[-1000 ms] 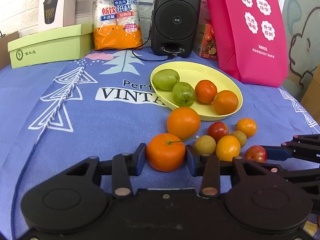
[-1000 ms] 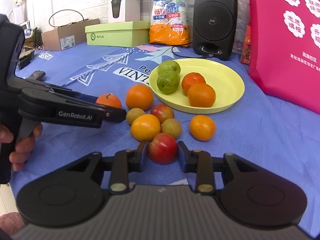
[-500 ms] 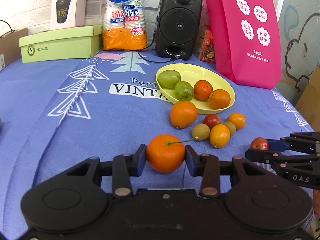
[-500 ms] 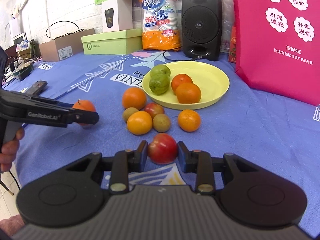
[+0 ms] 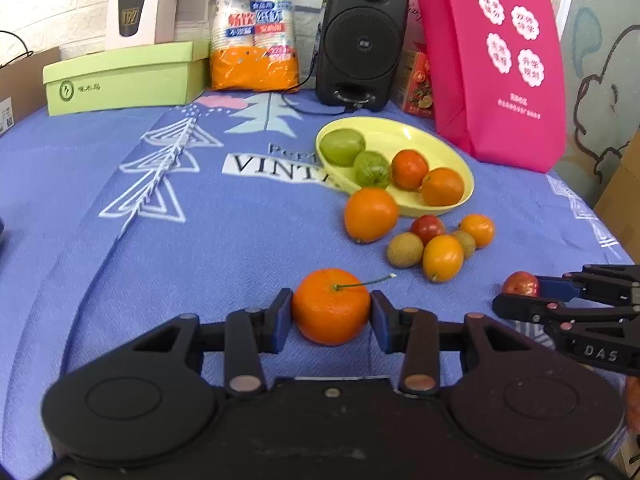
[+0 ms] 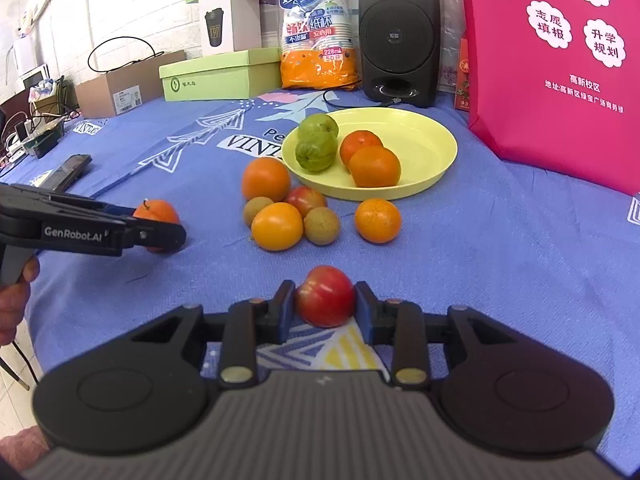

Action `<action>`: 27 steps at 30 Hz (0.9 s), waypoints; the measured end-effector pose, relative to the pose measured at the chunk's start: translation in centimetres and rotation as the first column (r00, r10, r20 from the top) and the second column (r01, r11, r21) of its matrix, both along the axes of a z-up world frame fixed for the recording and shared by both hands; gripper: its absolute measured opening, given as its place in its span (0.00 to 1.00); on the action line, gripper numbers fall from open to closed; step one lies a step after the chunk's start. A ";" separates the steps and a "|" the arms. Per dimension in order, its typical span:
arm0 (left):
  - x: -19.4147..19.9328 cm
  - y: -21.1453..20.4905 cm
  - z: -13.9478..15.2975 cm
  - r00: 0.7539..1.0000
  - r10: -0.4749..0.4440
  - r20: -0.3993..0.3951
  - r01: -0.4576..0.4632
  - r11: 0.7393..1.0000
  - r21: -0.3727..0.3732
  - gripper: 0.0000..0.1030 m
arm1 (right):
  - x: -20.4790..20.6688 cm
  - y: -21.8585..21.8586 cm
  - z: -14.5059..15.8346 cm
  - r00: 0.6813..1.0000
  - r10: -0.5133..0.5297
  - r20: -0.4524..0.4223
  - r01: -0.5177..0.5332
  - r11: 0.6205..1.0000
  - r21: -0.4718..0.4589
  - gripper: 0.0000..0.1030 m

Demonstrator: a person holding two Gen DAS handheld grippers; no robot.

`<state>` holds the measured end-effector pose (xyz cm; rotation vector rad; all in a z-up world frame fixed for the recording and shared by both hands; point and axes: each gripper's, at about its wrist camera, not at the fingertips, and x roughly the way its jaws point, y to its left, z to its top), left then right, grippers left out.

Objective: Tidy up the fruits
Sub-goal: 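Carry tangerine and tomato onto the yellow plate and open both grippers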

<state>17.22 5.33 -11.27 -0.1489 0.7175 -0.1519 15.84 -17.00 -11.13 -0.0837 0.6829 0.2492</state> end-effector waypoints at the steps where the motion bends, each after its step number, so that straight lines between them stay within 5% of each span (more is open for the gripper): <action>1: 0.1 0.0 0.4 1.000 -0.007 0.008 0.007 1.000 -0.002 0.39 | 0.0 0.1 0.1 1.000 0.001 0.004 -0.001 1.000 -0.006 0.30; 15: 11.6 -2.3 5.7 0.993 -0.094 0.077 0.092 0.995 0.041 0.39 | 5.8 -0.9 6.3 0.990 0.019 0.141 -0.010 0.998 -0.070 0.30; 27: 23.1 -5.7 3.6 0.992 -0.122 0.027 0.120 0.990 0.070 0.39 | 14.5 -2.8 4.0 0.996 -0.032 0.081 0.036 0.998 -0.046 0.30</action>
